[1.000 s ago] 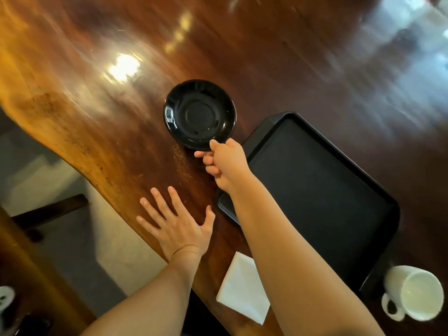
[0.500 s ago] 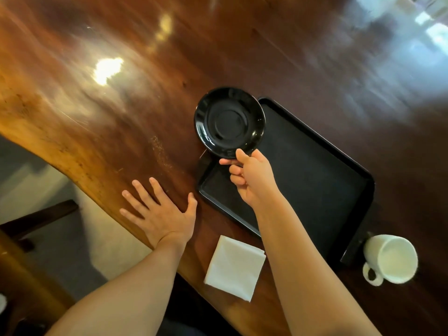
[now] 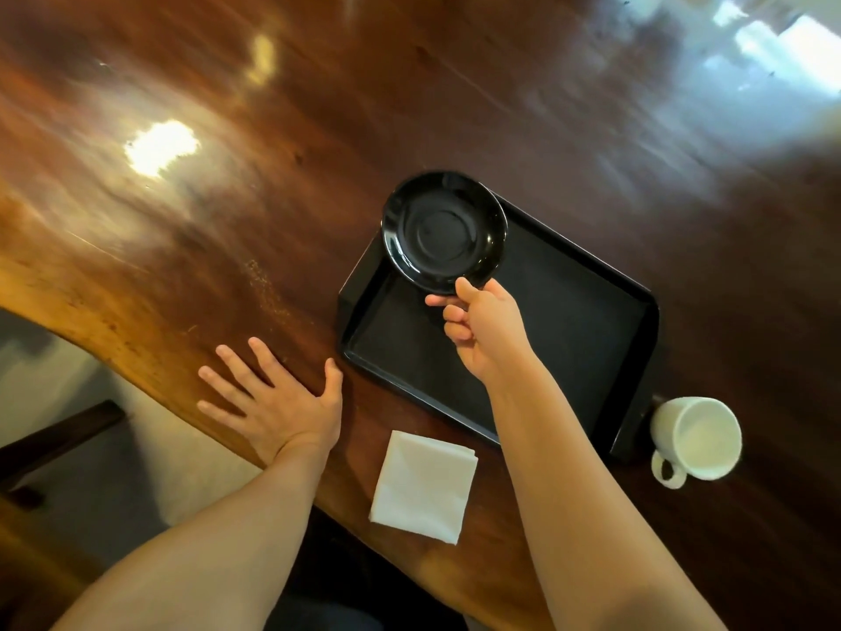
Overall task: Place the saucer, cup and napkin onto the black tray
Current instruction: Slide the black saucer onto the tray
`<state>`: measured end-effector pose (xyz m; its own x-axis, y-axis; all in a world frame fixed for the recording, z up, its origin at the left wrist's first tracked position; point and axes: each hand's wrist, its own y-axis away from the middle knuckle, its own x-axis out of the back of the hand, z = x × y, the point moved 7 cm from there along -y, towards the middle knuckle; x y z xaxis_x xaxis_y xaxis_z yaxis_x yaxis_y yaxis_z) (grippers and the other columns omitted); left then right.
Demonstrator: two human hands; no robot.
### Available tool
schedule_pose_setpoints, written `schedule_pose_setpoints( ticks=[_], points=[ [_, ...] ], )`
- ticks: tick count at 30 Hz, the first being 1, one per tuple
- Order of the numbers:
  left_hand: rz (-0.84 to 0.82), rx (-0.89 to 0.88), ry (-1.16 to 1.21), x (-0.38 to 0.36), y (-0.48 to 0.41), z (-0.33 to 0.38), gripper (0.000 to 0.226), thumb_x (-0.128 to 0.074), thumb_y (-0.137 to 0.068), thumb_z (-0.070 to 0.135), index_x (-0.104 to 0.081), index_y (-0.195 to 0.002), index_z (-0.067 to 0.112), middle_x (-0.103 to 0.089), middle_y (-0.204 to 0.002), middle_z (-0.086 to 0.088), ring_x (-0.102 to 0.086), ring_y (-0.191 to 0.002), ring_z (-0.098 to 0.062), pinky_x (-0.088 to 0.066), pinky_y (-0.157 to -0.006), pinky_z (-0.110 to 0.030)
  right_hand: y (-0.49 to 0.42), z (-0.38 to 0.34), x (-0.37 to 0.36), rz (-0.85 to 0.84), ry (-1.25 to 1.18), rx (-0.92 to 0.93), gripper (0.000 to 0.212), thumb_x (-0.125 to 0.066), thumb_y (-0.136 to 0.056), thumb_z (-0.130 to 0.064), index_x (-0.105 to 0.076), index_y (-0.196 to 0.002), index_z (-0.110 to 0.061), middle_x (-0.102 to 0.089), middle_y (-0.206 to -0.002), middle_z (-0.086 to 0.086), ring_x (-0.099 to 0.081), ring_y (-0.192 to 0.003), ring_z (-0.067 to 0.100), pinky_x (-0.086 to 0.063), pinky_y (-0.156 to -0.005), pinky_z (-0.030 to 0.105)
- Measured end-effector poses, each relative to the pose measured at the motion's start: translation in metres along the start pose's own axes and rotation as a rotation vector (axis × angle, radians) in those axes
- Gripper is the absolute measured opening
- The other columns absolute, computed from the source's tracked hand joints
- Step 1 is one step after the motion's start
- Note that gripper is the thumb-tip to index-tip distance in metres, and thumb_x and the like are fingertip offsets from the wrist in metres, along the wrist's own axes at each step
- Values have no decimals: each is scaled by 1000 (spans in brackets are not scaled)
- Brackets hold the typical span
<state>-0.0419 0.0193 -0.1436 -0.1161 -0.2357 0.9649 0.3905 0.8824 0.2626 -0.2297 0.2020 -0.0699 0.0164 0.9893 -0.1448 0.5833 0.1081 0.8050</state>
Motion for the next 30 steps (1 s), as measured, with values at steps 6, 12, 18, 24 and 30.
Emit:
schedule_pose_setpoints(
  ticks=[6,12,18,24,30],
  points=[
    [27,-26,38,-1,-1,0,100,-45,-86,77,-19,-163,18,-8,-172,-16,-2,-157,-43,-3,-123,-66,-4,-1,23,59,-62,-4,16,-39,-108,-8,-53,-116,-5,-68,-86,21,-44,-41,7,-33,-35,15],
    [39,-46,49,-2,-2,0,100,-49,-86,74,-20,-162,16,-9,-171,-18,-4,-157,-45,-5,-122,-68,-12,2,35,99,-119,-29,16,-39,-107,-7,-53,-116,-5,-68,-85,20,-45,-42,7,-33,-35,15],
    [50,-66,48,-3,-3,-1,100,-48,-85,74,-21,-161,15,-11,-170,-20,-5,-156,-47,-5,-122,-68,-20,6,44,134,-160,-52,18,-38,-107,-6,-52,-119,-5,-68,-87,21,-46,-42,6,-33,-35,15],
    [45,-69,49,-3,-2,0,102,-37,-82,76,-21,-161,14,-11,-170,-20,-6,-156,-47,-5,-122,-68,-28,9,47,155,-160,-79,20,-38,-107,-5,-50,-122,-5,-68,-89,22,-45,-43,6,-33,-35,14],
    [51,-71,54,0,-3,-1,102,-37,-81,76,-21,-161,14,-11,-170,-20,-6,-156,-47,-5,-122,-68,-34,9,38,133,-161,-89,13,-37,-107,-4,-49,-112,-7,-67,-90,23,-43,-42,6,-32,-35,14]
  ],
)
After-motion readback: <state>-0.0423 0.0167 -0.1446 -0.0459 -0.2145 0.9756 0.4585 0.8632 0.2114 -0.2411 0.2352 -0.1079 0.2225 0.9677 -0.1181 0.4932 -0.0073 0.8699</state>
